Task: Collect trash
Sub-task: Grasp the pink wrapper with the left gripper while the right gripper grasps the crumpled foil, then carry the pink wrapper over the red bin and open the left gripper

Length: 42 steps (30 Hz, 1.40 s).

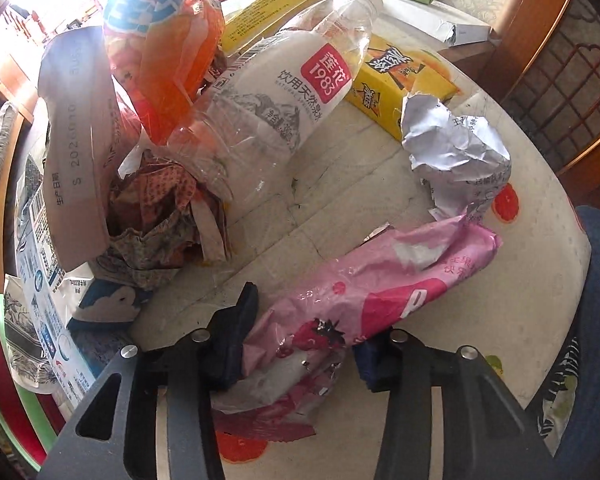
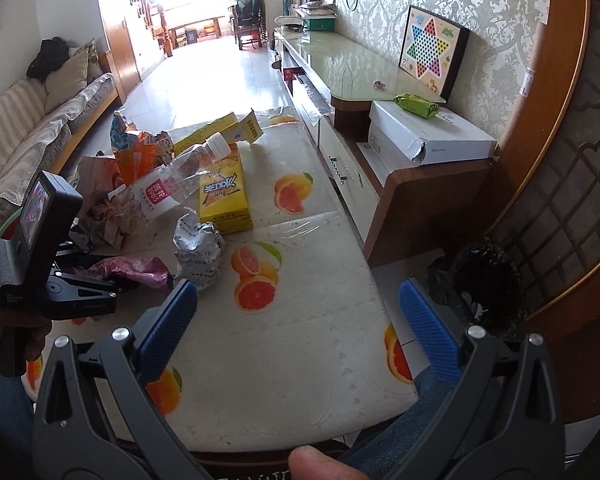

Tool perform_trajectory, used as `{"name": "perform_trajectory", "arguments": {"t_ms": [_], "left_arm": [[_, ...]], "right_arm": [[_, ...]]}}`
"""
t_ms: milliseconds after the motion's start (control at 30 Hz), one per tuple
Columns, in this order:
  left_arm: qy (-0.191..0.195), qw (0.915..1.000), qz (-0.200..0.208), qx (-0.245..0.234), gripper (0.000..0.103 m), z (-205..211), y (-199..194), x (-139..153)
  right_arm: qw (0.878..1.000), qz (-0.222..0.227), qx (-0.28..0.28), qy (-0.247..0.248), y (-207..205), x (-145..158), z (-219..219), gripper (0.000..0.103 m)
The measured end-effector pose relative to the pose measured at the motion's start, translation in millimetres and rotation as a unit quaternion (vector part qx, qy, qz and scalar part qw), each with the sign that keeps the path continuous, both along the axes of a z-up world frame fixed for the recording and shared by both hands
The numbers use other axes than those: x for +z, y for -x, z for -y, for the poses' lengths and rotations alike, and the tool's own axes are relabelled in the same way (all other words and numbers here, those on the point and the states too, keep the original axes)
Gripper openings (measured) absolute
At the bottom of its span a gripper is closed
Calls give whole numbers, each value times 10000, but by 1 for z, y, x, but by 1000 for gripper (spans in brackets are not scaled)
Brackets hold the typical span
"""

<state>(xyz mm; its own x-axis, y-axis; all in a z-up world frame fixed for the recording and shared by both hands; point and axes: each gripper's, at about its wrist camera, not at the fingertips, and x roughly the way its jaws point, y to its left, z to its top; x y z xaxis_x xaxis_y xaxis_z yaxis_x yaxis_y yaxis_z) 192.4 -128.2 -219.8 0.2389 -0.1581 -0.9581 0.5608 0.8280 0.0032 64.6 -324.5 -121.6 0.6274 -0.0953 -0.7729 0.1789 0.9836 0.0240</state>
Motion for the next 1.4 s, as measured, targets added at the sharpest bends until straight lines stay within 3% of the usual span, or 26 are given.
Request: {"name": "perform_trajectory", "arguments": {"t_ms": [33,200,467,633,767,1000,1033,1067,1100,1133,1267,1400], "left_arm": [[7,10000,26,-7,30,1,0,1],[189,9997,119,41,28,-5,17,12],[742,9956,464,348,27,-32,60,51],[1191,9875,563,870,27,-70,88,61],[1411,9798,690,1238,27,-94,102,66],[1631,9672,848,1755,27,-138,126,75],[1654,9654,867,1818,27,-143,127,75],[1678,9638,882,1877,27,-147,127,74],[1704,9621,897,1933,27,-151,130,73],[1726,9606,903,1982,27,-154,130,73],[1816,9554,957,2124,27,-167,128,71],[1868,9478,1094,2343,27,-180,124,74]], "right_arm": [[10000,-5,13,6,-1,-1,-1,99],[10000,-29,73,9,-4,-2,-5,99],[9977,-170,378,-537,-11,-12,-9,99],[9956,-193,877,-270,-34,-23,-36,99],[9963,-390,760,69,-66,-45,-43,99],[9944,-940,364,-318,-109,-92,-33,98],[9945,-937,366,-283,-111,-95,-34,96],[9944,-971,356,-207,-112,-96,-34,83],[9940,-1032,346,-146,-113,-98,-36,63],[9936,-1050,375,-183,-112,-99,-37,59],[9935,-1045,444,-119,-105,-94,-43,49],[9938,-857,692,-134,-91,-72,-58,48]]}}
